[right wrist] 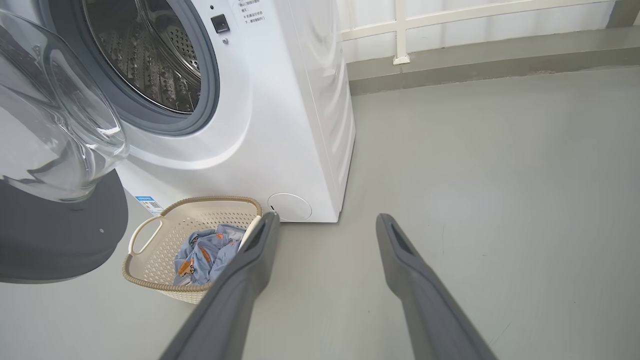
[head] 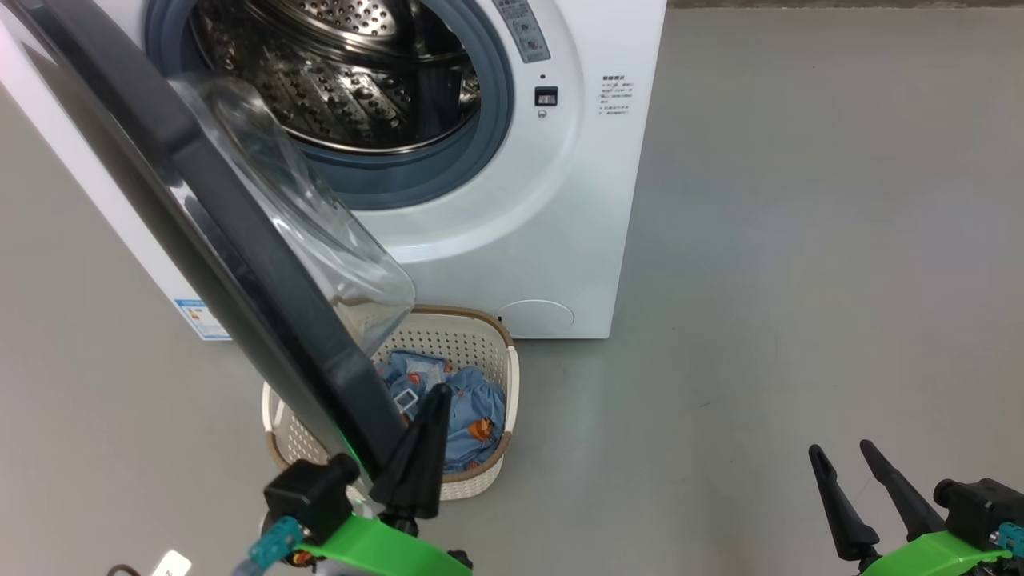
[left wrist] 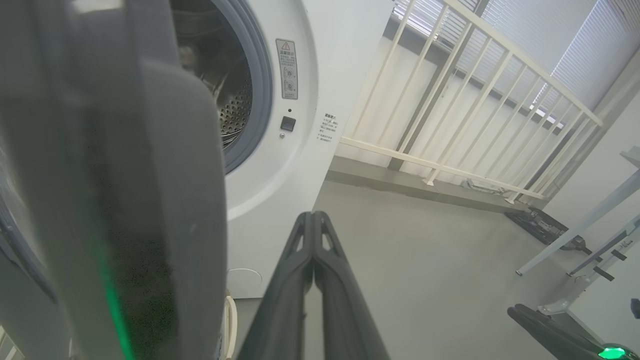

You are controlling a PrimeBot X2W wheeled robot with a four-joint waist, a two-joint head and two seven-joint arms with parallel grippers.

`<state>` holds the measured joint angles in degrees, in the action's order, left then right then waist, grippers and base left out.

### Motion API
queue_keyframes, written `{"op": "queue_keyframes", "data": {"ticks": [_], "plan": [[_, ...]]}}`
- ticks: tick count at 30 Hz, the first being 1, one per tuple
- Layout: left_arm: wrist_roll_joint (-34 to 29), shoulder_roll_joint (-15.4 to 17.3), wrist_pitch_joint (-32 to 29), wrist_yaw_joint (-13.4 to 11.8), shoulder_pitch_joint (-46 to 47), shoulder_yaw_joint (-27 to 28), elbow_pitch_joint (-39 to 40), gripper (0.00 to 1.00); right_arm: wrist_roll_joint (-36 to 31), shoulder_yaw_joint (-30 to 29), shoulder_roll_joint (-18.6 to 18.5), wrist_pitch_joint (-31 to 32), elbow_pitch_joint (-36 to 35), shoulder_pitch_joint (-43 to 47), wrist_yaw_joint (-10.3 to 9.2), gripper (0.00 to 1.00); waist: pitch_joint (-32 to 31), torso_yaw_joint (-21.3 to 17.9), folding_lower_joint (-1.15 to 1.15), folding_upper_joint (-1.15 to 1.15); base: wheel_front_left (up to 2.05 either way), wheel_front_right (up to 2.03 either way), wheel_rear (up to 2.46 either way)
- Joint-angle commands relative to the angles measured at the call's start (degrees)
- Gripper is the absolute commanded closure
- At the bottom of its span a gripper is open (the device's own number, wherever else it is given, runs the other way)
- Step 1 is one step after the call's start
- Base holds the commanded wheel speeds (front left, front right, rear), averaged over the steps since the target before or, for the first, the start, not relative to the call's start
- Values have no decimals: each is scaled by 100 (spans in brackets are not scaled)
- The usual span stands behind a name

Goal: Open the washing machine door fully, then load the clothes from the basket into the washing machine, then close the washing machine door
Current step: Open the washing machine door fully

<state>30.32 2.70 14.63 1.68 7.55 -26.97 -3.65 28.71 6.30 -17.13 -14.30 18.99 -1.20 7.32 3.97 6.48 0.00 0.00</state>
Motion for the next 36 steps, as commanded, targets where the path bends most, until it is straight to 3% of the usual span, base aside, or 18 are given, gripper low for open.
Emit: {"op": "queue_keyframes", "data": {"ticks": [1, 11, 36], "plan": [[41, 19, 36, -44, 246, 221, 88, 100, -43, 65, -93, -70, -158, -27, 17, 0, 3, 8, 0, 0, 0, 0, 0], [66, 18, 36, -98, 205, 535, -90, 100, -97, 26, -89, -70, -223, -24, 17, 0, 33, 166, 0, 0, 0, 0, 0], [-132, 18, 37, -289, -368, 989, 131, 100, -105, 118, -173, -70, -297, -49, 17, 0, 20, 995, 0, 0, 0, 0, 0]]}}
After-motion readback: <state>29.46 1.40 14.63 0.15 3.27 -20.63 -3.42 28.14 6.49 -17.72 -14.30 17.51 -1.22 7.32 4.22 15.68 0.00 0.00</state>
